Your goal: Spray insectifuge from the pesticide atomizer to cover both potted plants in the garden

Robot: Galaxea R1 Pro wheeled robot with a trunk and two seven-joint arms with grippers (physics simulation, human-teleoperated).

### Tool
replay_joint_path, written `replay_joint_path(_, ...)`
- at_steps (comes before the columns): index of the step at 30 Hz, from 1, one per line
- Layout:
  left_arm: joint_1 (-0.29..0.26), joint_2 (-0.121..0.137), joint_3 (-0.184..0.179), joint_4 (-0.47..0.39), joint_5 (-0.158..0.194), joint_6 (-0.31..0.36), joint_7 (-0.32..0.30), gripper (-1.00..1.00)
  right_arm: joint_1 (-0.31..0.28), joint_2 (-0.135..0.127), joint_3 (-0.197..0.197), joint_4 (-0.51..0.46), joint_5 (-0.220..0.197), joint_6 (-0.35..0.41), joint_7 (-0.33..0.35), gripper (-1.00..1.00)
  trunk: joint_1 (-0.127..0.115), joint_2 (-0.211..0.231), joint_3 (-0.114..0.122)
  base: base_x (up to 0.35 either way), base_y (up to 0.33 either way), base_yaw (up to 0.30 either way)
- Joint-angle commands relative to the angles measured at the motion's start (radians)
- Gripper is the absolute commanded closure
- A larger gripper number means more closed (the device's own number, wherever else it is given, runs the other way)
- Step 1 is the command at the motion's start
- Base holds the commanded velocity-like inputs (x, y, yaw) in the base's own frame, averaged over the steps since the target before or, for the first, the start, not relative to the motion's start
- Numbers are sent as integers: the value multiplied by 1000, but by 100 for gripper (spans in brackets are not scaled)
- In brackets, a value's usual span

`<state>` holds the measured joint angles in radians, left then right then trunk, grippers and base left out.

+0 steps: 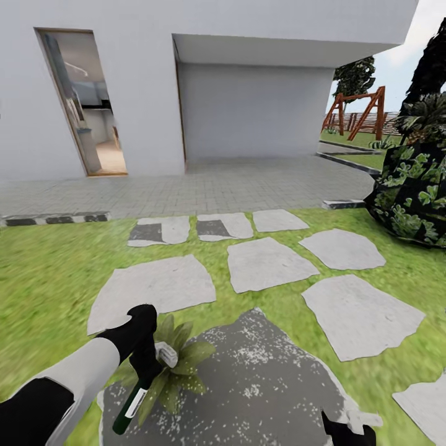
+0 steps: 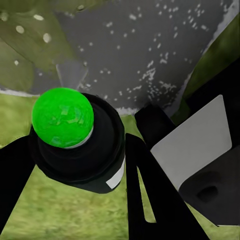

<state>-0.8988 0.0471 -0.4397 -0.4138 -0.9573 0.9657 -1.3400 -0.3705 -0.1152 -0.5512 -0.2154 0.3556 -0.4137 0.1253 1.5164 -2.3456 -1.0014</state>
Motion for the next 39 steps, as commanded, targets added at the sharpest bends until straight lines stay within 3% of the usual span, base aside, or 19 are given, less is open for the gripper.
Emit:
replay_joint_path(1,0,0,-3,-2,-7,10,-10,100,-1,0,-9,1,5,-4,7,-100,-1,0,-1,-244,0,-1)
replay_joint_path(9,-1,0,-4,-8,-7,10,-10,100,-1,0,-9,0,5,-4,7,-100,-1,0,-1,-48,142,0)
replay_joint_path(31,-3,1,-4,-16,-8,11,-10,100,-1,-1,-9,1,6,-4,8,-100,-1,0,-1,-39,7,0)
replay_joint_path(39,-5,0,-2,-16,-8,11,-9,100,-1,-1,-9,1,6,-4,8,-100,-1,0,-1,-107,248,0)
